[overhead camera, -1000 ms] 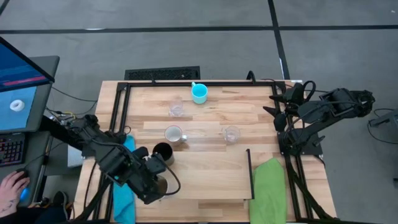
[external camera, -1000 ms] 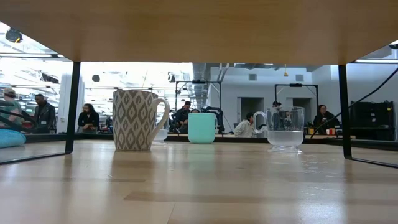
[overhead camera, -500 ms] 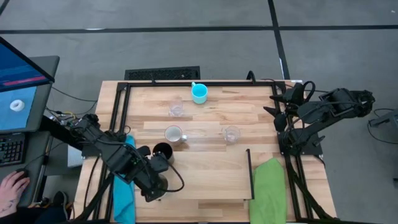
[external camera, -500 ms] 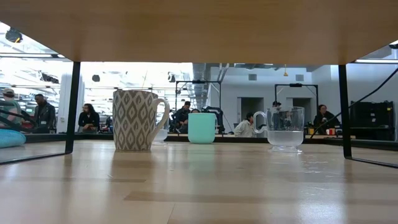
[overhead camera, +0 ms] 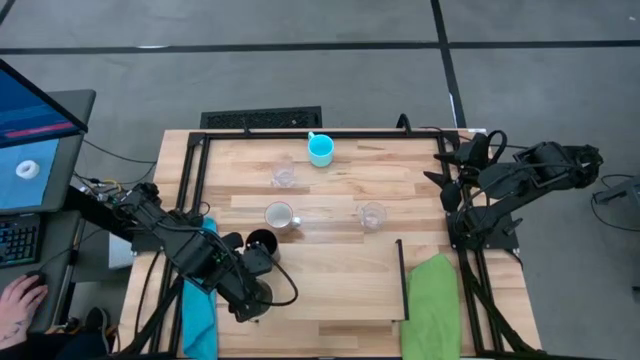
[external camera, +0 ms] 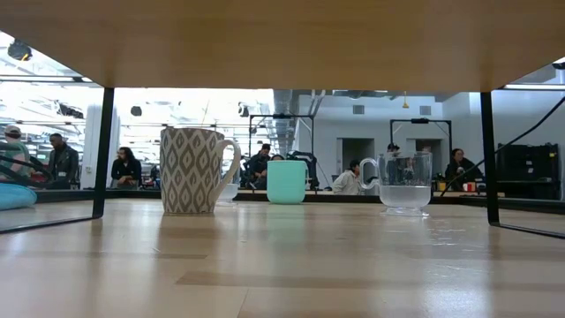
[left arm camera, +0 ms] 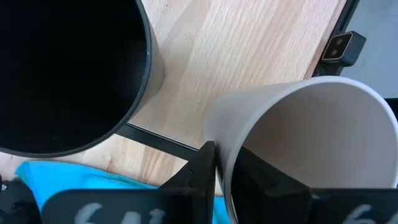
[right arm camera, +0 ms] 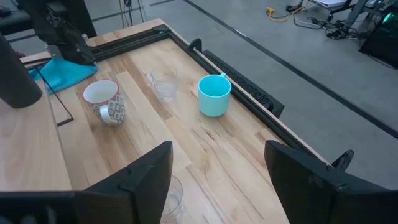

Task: Stack small to large cups/mugs on shelf
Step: Put the white cup on the shelf

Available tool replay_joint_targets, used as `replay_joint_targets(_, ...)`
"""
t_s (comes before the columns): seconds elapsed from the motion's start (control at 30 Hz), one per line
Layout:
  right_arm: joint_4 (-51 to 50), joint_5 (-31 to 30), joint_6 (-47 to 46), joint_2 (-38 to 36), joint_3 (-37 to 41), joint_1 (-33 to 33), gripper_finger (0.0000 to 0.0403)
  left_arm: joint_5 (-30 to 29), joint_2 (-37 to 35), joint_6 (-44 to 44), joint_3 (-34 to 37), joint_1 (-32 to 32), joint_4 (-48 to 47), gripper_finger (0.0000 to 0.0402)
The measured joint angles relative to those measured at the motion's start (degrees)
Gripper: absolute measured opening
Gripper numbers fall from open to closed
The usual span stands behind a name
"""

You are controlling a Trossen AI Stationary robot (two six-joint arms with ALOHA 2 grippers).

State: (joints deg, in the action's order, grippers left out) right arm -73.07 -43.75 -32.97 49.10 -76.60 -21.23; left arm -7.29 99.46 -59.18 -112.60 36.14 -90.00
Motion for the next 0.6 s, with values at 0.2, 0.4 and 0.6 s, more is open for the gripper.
replay_joint_targets(0.2, 0.0, 0.0, 0.0, 0.0, 0.0, 0.0, 0.0279, 0.0, 0.0, 0.0, 0.0, 0.0, 0.0, 0.0029)
replay_joint_targets(0.4, 0.0, 0.0, 0.0, 0.0, 0.0, 0.0, 0.0279, 0.7, 0.0, 1.2, 0.0, 0.0, 0.4, 0.0030)
replay_joint_targets(0.6, 0.0, 0.0, 0.0, 0.0, 0.0, 0.0, 0.0279, 0.9, 0.0, 2.6, 0.0, 0.0, 1.2, 0.0030)
